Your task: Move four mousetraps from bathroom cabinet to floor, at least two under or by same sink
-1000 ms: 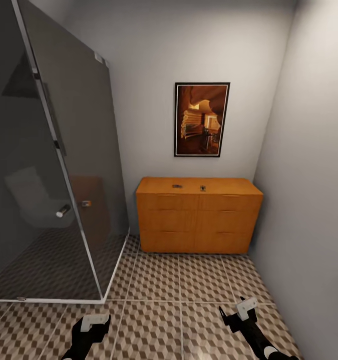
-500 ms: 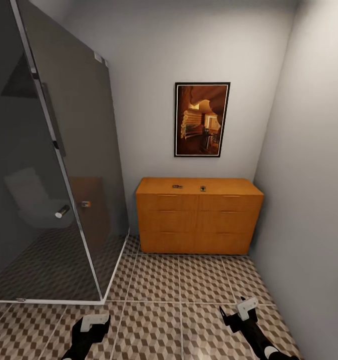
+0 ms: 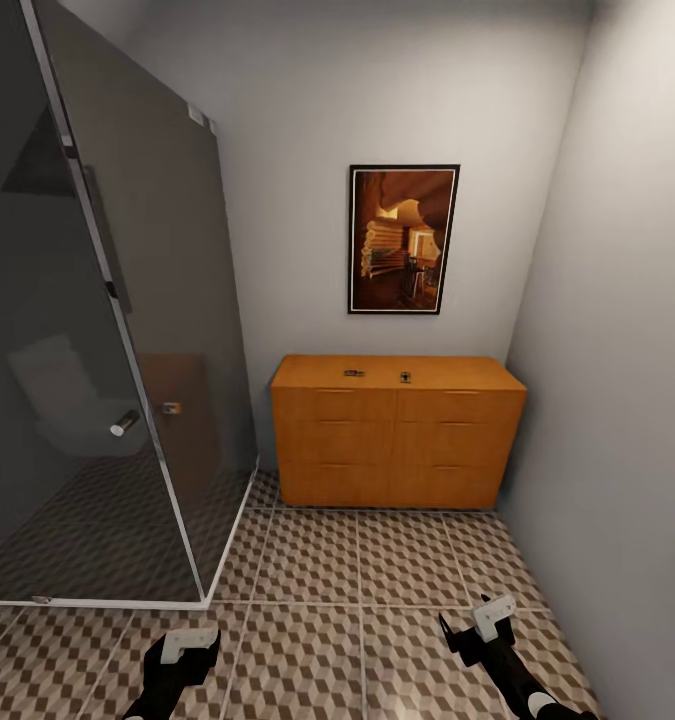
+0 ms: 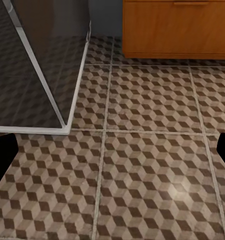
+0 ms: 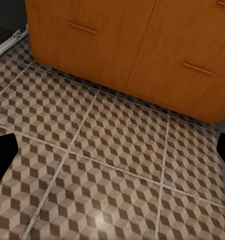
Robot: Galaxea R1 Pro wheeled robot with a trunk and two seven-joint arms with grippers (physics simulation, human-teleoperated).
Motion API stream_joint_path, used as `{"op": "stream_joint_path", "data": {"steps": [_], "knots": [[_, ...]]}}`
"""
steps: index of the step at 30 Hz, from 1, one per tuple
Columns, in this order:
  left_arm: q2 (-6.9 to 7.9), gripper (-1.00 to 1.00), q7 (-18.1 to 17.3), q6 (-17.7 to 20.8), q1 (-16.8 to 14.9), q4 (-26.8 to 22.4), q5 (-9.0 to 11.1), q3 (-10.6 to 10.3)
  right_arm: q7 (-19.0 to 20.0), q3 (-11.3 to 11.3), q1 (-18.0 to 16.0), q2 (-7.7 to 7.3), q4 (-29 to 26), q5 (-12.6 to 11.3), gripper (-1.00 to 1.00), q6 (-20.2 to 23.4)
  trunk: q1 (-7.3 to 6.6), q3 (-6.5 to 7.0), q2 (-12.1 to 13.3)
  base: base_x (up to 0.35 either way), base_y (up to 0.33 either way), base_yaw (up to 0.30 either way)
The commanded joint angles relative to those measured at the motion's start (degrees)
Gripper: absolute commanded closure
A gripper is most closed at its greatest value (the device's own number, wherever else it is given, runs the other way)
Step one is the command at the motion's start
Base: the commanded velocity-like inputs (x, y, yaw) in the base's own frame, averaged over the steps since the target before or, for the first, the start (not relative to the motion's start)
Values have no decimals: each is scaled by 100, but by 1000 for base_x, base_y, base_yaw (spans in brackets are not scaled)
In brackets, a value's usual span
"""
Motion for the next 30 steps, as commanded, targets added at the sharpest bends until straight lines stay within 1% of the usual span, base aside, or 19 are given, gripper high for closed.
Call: {"op": "stream_joint_path", "data": {"steps": [1,30], "knots": [[-2,-100,-17,-33,-10,23,57,-48,16,-24,-5,-1,4,25,-100,3,4,-11,-12,0,0,0],[-9,-100,-17,-33,-10,21,57,-56,16,-20,-5,23,4,25,-100,25,4,-11,-12,0,0,0]]}}
